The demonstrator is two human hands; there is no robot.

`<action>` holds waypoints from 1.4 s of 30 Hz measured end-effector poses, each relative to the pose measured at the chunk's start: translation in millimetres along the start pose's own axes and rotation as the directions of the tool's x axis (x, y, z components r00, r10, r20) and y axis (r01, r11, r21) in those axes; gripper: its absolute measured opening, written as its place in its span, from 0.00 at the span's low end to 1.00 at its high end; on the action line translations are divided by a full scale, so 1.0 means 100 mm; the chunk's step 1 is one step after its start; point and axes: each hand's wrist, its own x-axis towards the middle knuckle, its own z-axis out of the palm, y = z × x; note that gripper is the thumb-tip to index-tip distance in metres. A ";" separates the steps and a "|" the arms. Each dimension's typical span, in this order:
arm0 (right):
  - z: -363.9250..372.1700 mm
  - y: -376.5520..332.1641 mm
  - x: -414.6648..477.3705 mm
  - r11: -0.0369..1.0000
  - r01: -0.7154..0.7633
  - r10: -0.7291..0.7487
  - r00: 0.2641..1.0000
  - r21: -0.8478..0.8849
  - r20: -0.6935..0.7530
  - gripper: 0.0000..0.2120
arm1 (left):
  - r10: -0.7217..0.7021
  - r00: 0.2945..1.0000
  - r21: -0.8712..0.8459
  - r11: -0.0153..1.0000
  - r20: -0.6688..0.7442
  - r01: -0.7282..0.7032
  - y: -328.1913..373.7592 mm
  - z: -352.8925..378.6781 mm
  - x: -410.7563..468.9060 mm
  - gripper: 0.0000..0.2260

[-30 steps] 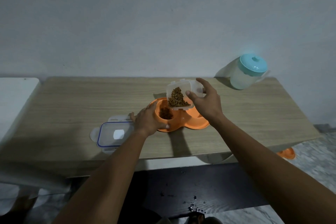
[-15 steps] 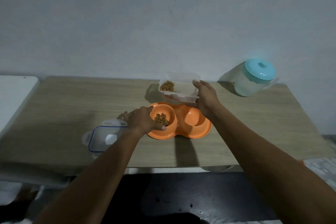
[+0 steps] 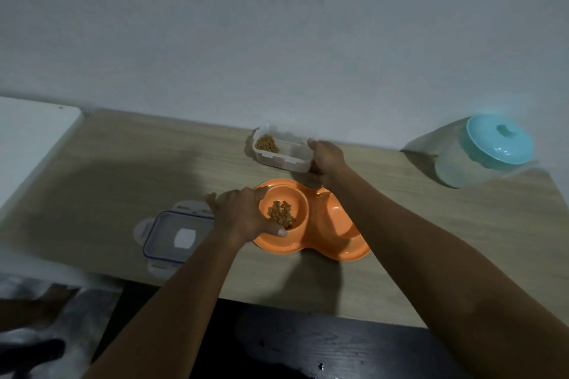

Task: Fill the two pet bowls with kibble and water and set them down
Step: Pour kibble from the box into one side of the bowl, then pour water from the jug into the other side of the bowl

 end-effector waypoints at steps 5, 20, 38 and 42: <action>0.00 0.07 0.05 0.999 0.006 -0.005 1.000 0.036 -0.018 0.22 | 0.000 1.000 -0.001 1.000 0.017 0.000 0.00 0.00 0.03 0.44; 0.02 0.08 0.02 0.999 0.040 -0.043 0.995 -0.033 -0.088 0.22 | 0.001 1.000 0.020 1.000 -0.007 -0.001 -0.03 0.06 0.07 0.44; -1.48 0.14 -1.07 0.854 0.294 -0.419 0.878 -0.429 -0.233 0.20 | 0.033 0.999 0.229 0.973 0.038 -0.041 0.98 0.22 -0.14 0.49; -1.89 0.01 -1.10 0.839 0.362 -0.508 0.788 -0.406 -0.348 0.18 | 0.061 0.991 0.275 0.957 0.117 -0.091 1.33 0.35 -0.11 0.51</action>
